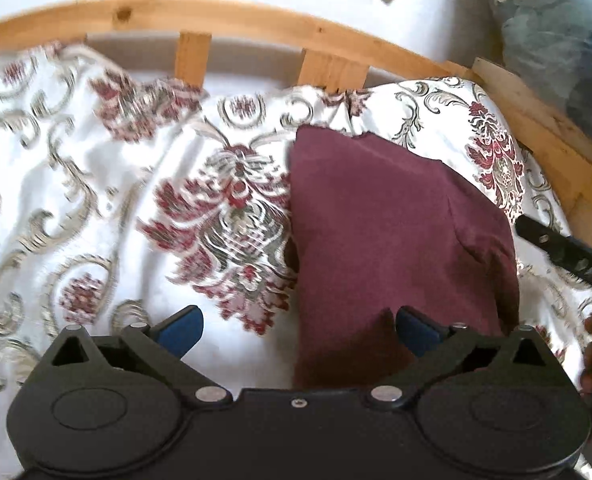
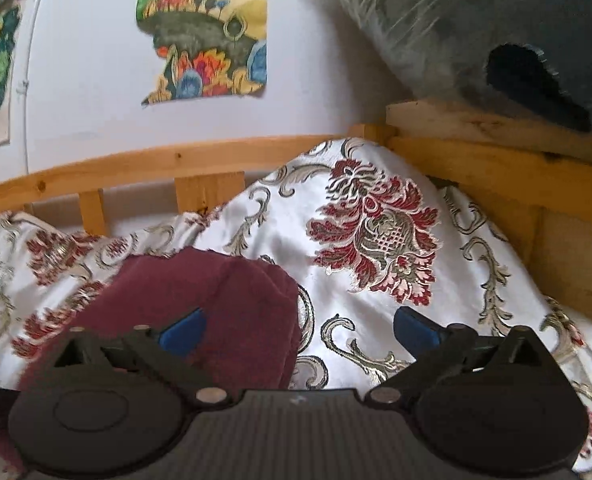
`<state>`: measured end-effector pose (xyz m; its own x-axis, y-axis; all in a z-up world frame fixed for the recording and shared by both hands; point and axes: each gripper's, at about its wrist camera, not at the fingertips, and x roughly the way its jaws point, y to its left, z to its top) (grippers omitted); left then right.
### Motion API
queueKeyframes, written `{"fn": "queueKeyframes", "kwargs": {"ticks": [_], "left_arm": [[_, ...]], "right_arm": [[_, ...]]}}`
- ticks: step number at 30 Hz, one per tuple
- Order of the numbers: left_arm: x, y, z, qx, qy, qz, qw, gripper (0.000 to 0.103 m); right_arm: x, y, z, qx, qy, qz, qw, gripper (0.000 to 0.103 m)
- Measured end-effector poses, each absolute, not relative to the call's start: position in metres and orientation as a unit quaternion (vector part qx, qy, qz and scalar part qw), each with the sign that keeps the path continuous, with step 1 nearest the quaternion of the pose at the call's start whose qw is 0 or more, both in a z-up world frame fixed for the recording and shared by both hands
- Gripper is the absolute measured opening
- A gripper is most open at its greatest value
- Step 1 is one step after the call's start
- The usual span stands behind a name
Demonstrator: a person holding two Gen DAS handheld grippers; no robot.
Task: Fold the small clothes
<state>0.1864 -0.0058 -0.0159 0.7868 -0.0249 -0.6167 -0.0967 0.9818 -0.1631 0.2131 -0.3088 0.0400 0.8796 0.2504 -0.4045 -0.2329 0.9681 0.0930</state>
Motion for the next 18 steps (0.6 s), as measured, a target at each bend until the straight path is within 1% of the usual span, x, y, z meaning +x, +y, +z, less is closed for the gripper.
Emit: {"fn": "queueKeyframes", "kwargs": {"ticks": [5,12,18], "left_arm": [[0.161,-0.014,-0.003,-0.082,0.289,0.032,0.953,0.102],[0.122,-0.020,0.017,-0.093,0.265,0.032,0.959,0.102],[0.088,-0.022,0.030,-0.075,0.240,0.034,0.967,0.102]], "right_arm": [[0.181,-0.314,0.058,0.027,0.198,0.132,0.971,0.103],[0.130,-0.312,0.079,0.022,0.168,0.131,0.977,0.103],[0.079,-0.312,0.082,0.024,0.143,0.128,0.981,0.103]]}}
